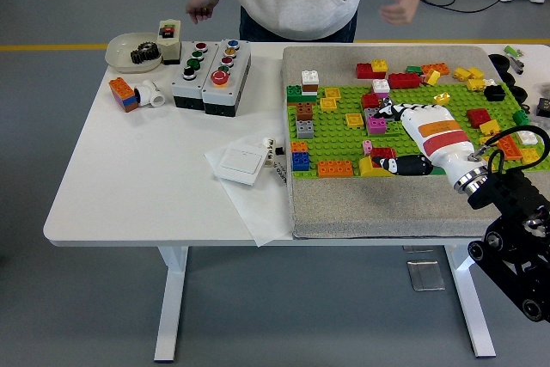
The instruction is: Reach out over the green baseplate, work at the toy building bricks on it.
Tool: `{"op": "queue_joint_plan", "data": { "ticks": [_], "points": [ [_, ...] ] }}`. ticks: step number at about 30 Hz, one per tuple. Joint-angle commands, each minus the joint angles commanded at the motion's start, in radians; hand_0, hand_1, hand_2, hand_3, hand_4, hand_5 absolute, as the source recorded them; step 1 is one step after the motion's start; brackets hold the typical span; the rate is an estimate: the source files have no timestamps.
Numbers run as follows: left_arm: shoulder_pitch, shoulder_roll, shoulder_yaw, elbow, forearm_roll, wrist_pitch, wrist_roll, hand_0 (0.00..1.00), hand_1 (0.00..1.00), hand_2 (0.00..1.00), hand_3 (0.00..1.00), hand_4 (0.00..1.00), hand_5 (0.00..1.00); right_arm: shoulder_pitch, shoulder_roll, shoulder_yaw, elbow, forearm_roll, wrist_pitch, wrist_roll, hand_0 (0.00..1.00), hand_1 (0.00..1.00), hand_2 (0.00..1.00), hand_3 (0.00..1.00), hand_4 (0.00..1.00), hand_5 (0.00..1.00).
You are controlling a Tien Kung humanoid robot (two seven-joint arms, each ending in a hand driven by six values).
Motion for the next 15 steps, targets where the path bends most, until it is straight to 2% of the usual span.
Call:
{"op": "queue_joint_plan", "data": {
  "ticks": [15],
  "points": [
    [-0.001,-0.002,0.004,0.001,-0.009,0.0,-0.003,0.799,0.813,0.826,0.652,0.66,0.637,-0.008,-0.007,0.02,0.0,0.024,-0.002,-0.009,0.495,0.508,0.546,0.515,0.691,0.248]
  ]
}}
